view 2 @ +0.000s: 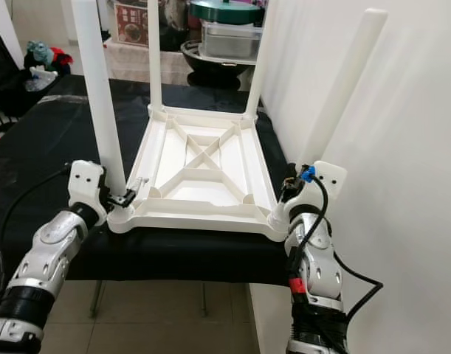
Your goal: Building children table
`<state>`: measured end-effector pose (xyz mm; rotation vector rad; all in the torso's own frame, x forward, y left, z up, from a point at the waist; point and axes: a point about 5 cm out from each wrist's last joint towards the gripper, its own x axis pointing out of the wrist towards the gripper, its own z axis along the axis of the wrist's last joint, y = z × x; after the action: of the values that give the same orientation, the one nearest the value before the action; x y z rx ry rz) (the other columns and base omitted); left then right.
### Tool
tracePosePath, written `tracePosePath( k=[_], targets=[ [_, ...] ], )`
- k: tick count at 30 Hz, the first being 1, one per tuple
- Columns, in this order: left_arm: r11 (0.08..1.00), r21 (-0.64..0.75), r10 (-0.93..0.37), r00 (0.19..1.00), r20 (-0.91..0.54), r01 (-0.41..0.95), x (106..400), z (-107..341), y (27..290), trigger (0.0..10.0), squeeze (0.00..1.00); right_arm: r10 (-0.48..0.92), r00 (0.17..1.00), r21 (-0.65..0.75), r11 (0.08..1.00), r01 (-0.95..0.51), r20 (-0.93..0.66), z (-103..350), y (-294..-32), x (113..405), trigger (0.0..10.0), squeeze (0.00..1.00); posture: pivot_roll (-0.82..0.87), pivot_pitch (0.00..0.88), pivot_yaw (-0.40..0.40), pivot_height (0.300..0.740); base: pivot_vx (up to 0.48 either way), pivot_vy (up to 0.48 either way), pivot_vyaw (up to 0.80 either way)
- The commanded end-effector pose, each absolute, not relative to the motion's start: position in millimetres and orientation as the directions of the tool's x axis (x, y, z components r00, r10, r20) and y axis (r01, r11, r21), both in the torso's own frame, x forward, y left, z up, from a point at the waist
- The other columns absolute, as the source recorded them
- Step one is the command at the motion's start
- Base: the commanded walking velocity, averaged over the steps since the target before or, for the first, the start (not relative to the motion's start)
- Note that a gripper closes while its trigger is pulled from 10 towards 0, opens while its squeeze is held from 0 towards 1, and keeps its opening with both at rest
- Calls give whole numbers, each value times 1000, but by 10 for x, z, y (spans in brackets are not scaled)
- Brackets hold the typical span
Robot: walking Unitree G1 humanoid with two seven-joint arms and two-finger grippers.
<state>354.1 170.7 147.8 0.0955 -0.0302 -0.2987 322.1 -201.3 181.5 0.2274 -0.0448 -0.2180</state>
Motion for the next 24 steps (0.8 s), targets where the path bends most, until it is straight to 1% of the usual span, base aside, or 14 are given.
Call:
tracePosePath(
  k=[1, 4, 10, 11, 12, 13, 14, 23, 24],
  targets=[
    [950, 114, -287, 957, -44, 290, 3542, 1330, 1714, 10000, 0, -154, 983, 271, 946, 176, -100, 1557, -1900, 3211, 10000, 0, 28, 0, -65, 740, 0, 0, 0],
    [952, 100, -285, 957, -51, 289, 3548, 1303, 1709, 10000, 0, -143, 986, 278, 947, 162, -89, 1578, -1892, 3206, 10000, 0, 22, 0, -63, 740, 0, 0, 0],
    [951, 78, -298, 954, -40, 300, 3589, 1338, 1679, 10000, 0, -76, 996, 288, 954, 84, -38, 1665, -1825, 3193, 10000, 0, 20, 0, -59, 740, 0, 0, 0],
    [950, 78, -301, 953, -36, 303, 3597, 1345, 1680, 9294, 0, -72, 997, 293, 953, 75, -20, 1684, -1824, 3189, 10000, 0, 20, 0, -59, 740, 0, 0, 0],
    [949, 78, -303, 952, -34, 305, 3602, 1348, 1681, 9333, 0, -72, 997, 296, 953, 71, -8, 1696, -1826, 3185, 10000, 243, 20, 0, -59, 740, 0, 0, 0],
    [949, 78, -303, 952, -34, 305, 3602, 1348, 1681, 9333, 0, -72, 997, 296, 953, 71, -8, 1696, -1826, 3185, 10000, 243, 20, 0, -59, 740, 0, 0, 0],
    [949, 81, -303, 953, -31, 304, 3610, 1349, 1686, 10000, 0, -61, 998, 302, 952, 55, 12, 1716, -1827, 3179, 10000, 1000, 20, 0, -60, 740, 0, 0, 0],
    [947, 88, -308, 951, -28, 309, 3612, 1328, 1680, 10000, 0, 16, 999, 275, 961, -28, 46, 1802, -1880, 3192, 10000, 1000, 15, 0, -64, 740, 0, 0, 0],
    [947, 88, -309, 951, -28, 310, 3612, 1326, 1677, 10000, 0, 22, 999, 263, 964, -31, 37, 1798, -1896, 3198, 10000, 0, 14, 0, -65, 740, 0, 0, 0]
  ],
)
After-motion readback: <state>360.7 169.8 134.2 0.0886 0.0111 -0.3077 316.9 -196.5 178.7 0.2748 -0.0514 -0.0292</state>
